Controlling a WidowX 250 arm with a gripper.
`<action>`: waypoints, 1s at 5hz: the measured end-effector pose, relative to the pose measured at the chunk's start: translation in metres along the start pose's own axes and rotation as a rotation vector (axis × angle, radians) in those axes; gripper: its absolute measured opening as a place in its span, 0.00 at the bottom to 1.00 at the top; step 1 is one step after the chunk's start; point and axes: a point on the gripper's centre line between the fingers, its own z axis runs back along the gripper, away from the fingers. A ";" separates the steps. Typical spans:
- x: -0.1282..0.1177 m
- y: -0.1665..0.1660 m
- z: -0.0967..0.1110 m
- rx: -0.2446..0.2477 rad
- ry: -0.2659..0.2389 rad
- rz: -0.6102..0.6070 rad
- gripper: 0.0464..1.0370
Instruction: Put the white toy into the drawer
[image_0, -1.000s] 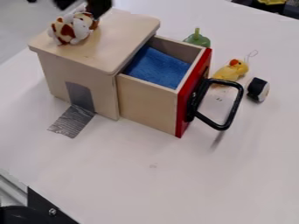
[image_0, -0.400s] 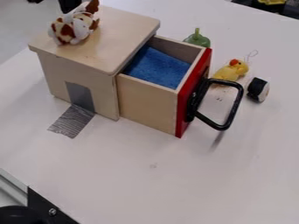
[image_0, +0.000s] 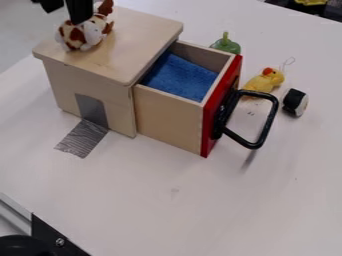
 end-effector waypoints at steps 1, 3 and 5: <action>0.004 0.002 -0.027 -0.031 0.040 -0.002 0.96; 0.004 -0.001 -0.046 -0.037 0.067 0.021 0.63; 0.007 -0.022 -0.026 -0.036 0.059 0.132 0.39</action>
